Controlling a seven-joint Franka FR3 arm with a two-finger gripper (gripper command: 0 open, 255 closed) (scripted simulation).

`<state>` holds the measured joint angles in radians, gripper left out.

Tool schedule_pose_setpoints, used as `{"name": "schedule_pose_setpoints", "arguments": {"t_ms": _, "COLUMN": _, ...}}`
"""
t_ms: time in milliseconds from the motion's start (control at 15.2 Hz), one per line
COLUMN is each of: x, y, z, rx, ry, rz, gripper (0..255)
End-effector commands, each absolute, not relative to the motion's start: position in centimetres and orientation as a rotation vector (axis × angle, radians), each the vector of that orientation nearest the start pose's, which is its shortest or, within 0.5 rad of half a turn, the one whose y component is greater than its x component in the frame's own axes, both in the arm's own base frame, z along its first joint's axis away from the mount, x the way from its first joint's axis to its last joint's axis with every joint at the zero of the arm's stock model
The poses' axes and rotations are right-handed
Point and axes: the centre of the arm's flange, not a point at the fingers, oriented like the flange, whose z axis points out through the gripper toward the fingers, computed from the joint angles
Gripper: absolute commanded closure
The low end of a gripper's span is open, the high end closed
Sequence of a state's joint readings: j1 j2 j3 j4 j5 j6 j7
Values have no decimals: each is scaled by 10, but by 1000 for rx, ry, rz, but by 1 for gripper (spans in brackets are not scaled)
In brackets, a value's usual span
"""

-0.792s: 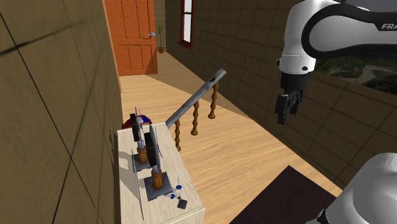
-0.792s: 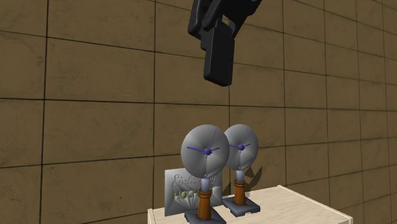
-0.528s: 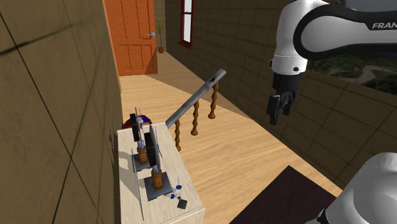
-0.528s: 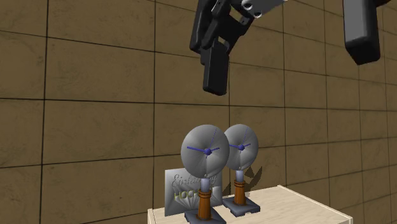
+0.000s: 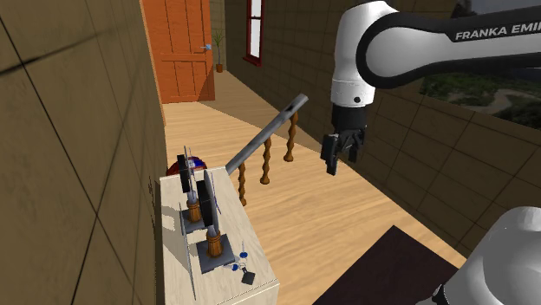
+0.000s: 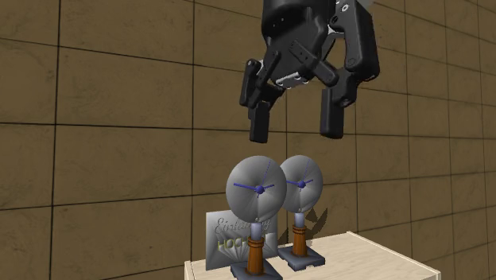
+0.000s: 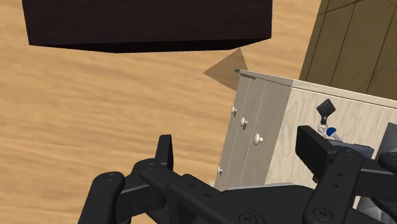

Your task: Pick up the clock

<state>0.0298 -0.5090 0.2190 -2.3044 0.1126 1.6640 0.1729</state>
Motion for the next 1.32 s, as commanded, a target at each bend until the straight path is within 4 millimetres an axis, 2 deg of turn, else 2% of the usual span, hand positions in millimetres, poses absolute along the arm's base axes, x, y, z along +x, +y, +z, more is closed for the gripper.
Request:
{"name": "schedule_pose_setpoints", "arguments": {"t_ms": 0, "x": 385, "y": 138, "z": 517, "rx": -3148, "ry": -29, "rz": 205, "gripper": 0}}
{"name": "schedule_pose_setpoints", "arguments": {"t_ms": 1254, "x": 519, "y": 329, "z": 501, "rx": -3076, "ry": 32, "rz": 81, "gripper": 0}}
